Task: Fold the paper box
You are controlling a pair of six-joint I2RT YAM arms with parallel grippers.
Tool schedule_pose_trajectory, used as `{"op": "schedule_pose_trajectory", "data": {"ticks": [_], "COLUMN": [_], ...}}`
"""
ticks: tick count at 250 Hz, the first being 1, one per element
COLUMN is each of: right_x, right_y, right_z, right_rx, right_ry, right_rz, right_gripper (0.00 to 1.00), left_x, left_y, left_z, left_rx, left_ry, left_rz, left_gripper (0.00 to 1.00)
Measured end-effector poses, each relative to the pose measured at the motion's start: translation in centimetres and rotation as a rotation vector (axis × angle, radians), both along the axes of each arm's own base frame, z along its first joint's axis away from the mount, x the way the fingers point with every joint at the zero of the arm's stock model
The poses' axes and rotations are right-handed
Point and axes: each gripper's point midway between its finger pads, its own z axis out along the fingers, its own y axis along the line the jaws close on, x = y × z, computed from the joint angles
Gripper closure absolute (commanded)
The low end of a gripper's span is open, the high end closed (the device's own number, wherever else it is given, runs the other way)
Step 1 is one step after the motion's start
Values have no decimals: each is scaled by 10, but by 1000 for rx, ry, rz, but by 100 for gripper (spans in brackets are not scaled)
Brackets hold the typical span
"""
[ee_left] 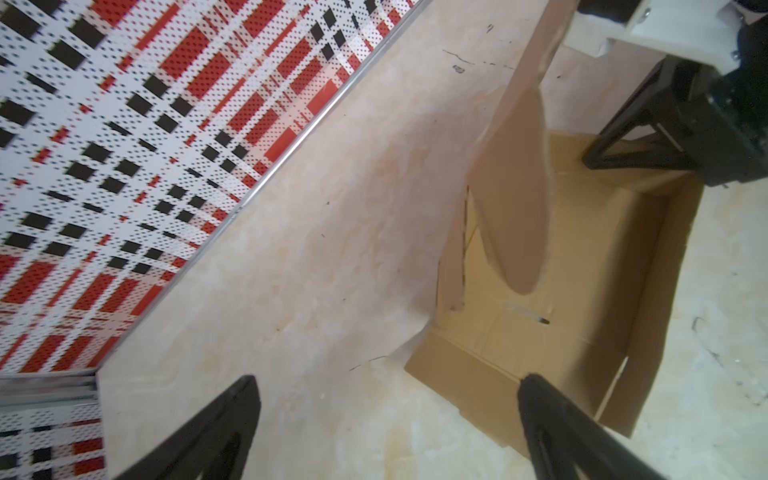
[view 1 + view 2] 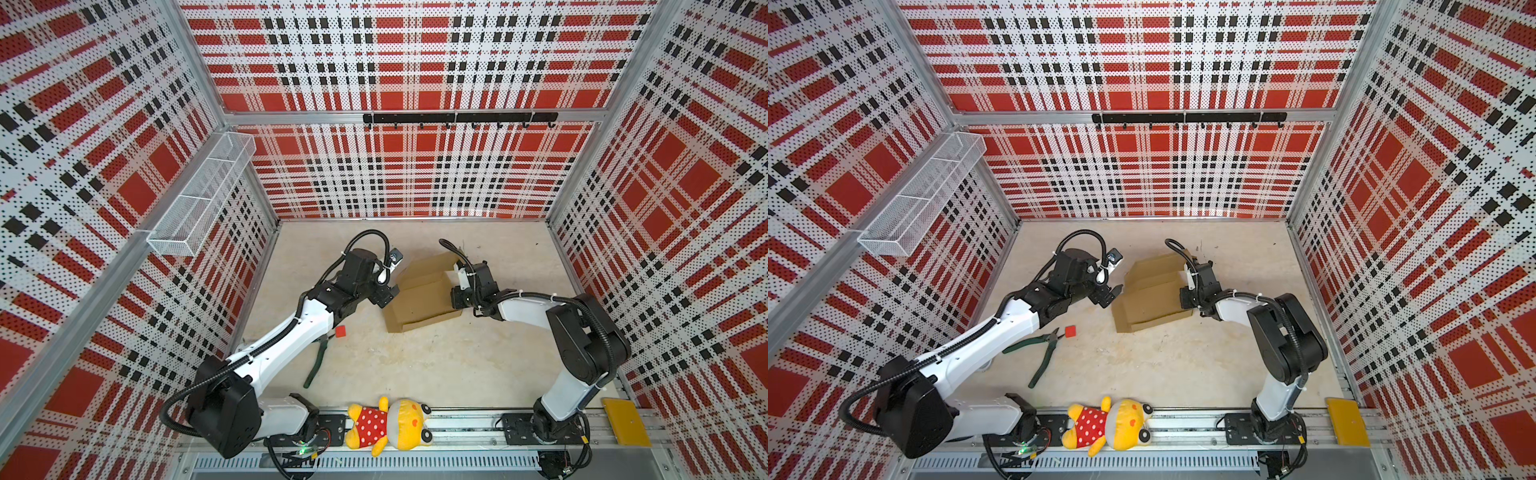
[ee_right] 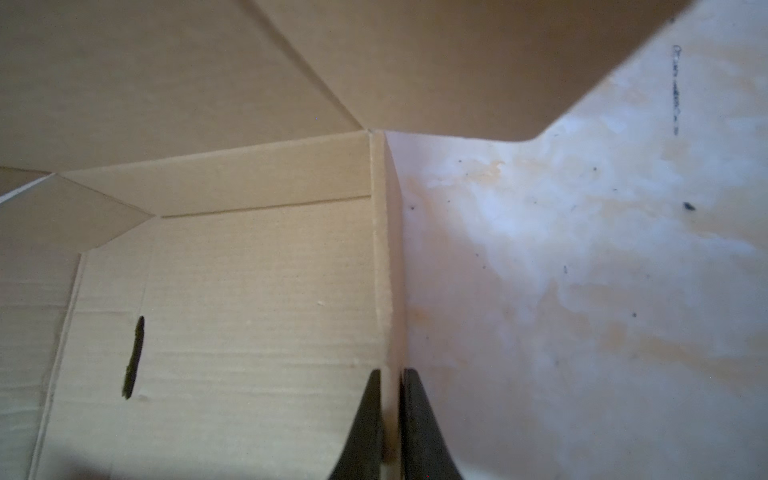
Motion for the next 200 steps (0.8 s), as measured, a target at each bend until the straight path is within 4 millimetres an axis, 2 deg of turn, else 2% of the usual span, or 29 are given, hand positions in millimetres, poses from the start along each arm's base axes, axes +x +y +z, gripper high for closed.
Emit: {"op": "schedule_pose_trajectory", "data": {"ticks": [51,77,88,108,143,200], "right_x": [-8,-12,-14,-16,-21,-20], "right_y": [-10,-15,-17,-20,-25,-24], "right_z": [8,8,6,3,-3,-2], "right_rx": [19,21,20,20,22,44], "right_ry": [-12,-13,-9,-2,17,22], "right_rz": [-56,-86,-97,-116,-145,-167], "right_gripper": [88,88,88,88,88,88], "left_x": [-1,6,8,13,25,36], "left_y": [-1,2,4,9,13,3], "left_z": [-29,-40,-43,-48,-60,-94], "left_rx": [-185,-316,-368,-458,-569,-669], "left_ry": [168,258,292,353,439,622], "left_rz": [70,137,165,225,311,389], "left_gripper": [0,9,18,44,99,100]}}
